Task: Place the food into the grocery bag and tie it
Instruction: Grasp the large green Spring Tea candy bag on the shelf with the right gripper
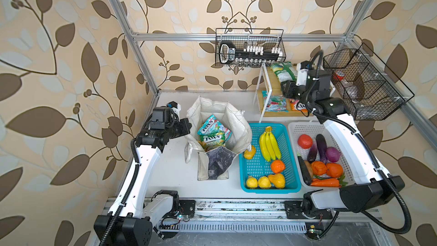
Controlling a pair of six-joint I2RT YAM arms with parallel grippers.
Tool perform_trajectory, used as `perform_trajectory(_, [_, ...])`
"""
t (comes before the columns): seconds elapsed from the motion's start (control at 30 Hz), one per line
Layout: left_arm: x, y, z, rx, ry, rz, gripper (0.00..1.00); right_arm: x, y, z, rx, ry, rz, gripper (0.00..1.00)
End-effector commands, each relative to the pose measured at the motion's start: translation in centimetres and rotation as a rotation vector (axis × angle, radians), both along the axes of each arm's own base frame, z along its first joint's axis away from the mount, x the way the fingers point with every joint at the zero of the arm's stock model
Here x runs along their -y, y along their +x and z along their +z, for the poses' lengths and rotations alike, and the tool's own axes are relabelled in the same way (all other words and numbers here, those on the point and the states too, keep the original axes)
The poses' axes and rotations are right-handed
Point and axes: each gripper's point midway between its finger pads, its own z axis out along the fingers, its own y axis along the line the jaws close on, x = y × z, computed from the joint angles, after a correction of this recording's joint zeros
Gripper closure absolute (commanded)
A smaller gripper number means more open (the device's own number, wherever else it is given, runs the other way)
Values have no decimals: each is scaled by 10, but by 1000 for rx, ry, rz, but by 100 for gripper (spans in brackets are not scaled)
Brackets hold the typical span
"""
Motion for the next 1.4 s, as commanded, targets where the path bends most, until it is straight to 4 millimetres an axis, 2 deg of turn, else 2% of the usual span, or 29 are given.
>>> perform_trajectory(0.0, [3,-1,15,69,14,-24,100,9,-6,20,64,71,60,34])
perform_trajectory(0.1, [3,-1,16,70,14,-22,100,39,-1,15,66,67,19,23])
perform_trajectory(0.2, [3,-1,15,69,14,-22,100,59,7,4,54,115,13,21])
perform_trajectory(0.47, [2,0,11,56,21,-18,100,61,24,-17,-3,158,82,22])
perform_trajectory(0.63, [1,1,9,49,24,-14,100,70,26,-14,18,147,52,23])
perform_trajectory(0.73, [1,1,10,52,23,-15,100,77,30,-19,-1,138,15,24])
perform_trajectory(1.07, [0,1,9,48,26,-14,100,68,47,-40,-87,182,73,25])
perform_trajectory(1.2, [0,2,9,48,30,-12,100,49,38,-40,-89,243,142,26])
perform_trajectory(1.37, [0,2,8,47,28,-13,100,30,20,-25,-69,302,211,27])
